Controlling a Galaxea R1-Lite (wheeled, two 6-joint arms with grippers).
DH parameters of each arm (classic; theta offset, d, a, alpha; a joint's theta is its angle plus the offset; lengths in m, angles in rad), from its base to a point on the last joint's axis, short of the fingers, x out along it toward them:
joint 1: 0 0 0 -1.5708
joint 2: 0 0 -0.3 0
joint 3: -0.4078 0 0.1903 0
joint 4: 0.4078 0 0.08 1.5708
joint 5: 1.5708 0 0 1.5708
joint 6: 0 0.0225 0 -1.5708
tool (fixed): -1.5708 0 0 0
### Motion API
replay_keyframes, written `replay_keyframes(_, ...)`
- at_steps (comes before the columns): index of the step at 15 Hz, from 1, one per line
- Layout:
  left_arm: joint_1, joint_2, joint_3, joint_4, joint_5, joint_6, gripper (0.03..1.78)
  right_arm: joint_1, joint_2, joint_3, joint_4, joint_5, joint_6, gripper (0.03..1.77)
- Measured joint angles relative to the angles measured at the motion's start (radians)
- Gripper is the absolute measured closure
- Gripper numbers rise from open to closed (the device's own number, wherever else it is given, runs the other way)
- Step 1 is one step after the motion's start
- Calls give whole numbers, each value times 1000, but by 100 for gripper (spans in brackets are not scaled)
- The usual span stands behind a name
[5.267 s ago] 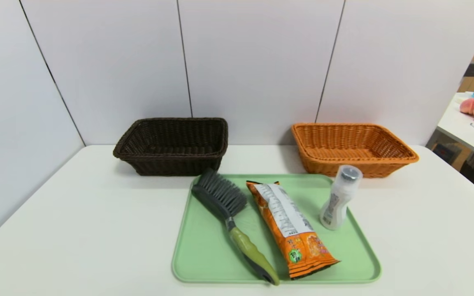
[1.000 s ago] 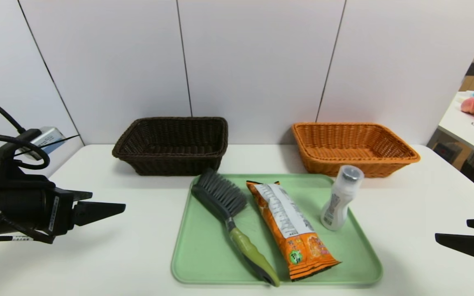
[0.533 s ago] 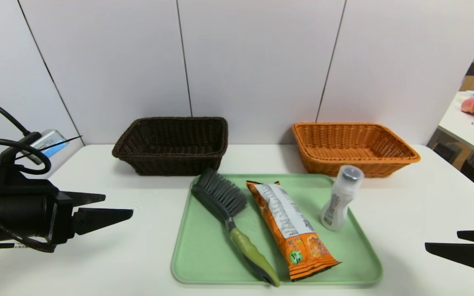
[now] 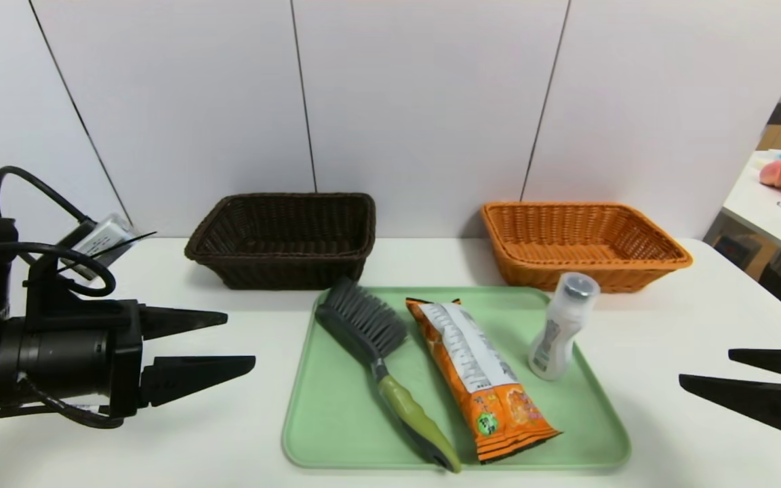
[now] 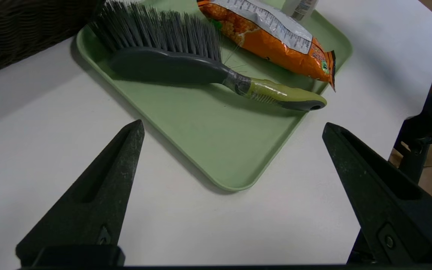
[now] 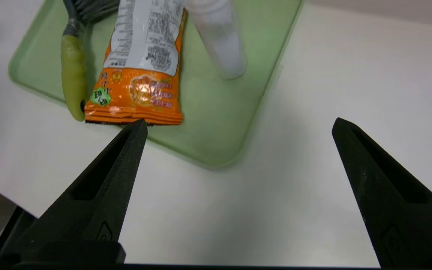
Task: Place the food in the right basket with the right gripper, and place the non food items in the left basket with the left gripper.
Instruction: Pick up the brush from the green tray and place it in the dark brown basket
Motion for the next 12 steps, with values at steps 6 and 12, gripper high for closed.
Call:
replay_keyframes(6,-3,70,19,-29,-1,162,12,8,45,84,-176,2,-8,10)
replay_keyframes(12,-3,131,14,-83,-5,221,12,19,102,77,-248,3,-14,10)
